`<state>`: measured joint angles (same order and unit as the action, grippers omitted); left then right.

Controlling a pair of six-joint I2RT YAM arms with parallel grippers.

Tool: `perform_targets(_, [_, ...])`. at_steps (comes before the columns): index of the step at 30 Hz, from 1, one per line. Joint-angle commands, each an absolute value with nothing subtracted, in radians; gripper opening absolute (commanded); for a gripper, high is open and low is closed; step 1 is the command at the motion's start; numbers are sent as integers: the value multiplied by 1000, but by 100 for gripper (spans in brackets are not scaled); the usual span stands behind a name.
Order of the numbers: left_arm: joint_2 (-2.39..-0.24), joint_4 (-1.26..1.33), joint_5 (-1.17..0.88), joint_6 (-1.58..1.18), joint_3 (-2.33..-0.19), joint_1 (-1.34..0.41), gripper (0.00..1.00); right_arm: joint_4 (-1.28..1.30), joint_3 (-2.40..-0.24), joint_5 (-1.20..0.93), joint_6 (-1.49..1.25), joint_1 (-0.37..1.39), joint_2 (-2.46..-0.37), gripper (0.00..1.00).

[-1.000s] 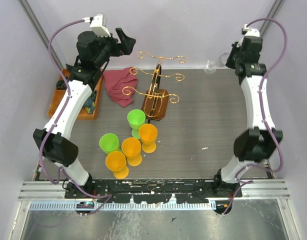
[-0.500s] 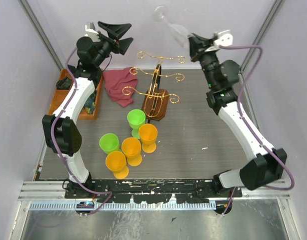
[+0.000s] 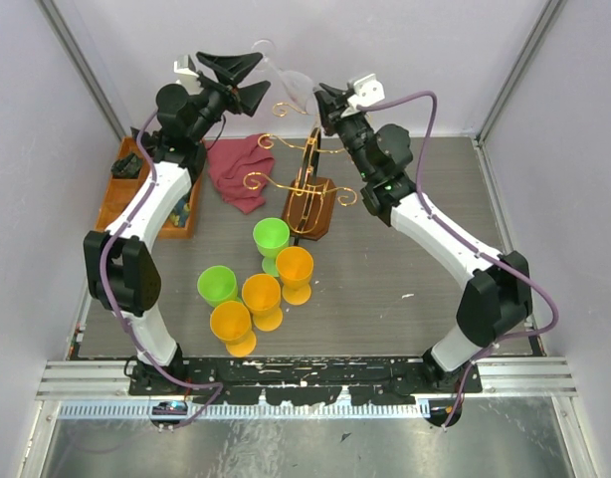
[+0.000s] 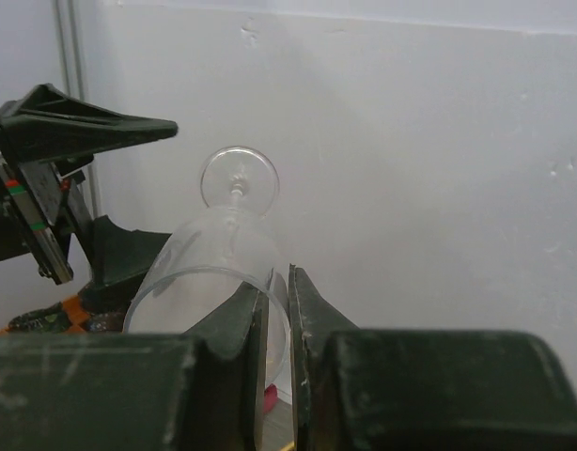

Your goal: Place the wine glass upside down on the wine glass rack

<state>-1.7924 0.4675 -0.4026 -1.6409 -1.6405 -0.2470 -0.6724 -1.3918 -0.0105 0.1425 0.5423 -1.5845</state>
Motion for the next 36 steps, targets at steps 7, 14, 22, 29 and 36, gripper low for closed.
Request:
perform_targets(7, [-1754,427,-398,-1589,-1627,-259,73,-836,-1487,15,221,621,-1615,1])
perform_targets(14, [-1784,423,-405,-1589,-1652,-258,53,-809,-1486,13,251,649,-1616,1])
perform_targets(22, [-1802,416,-395,-1579,-1677,-249,45,-786,-1476,26,298,672,-1611,1])
perform_targets(29, [-1803,397,-393,-1561,-1680,-233,35,-769,-1470,44,351,694,-1609,1])
perform_targets(36, [-1779,372,-386,-1467,-1688,-210,27,-769,-1455,62,353,697,-1601,22])
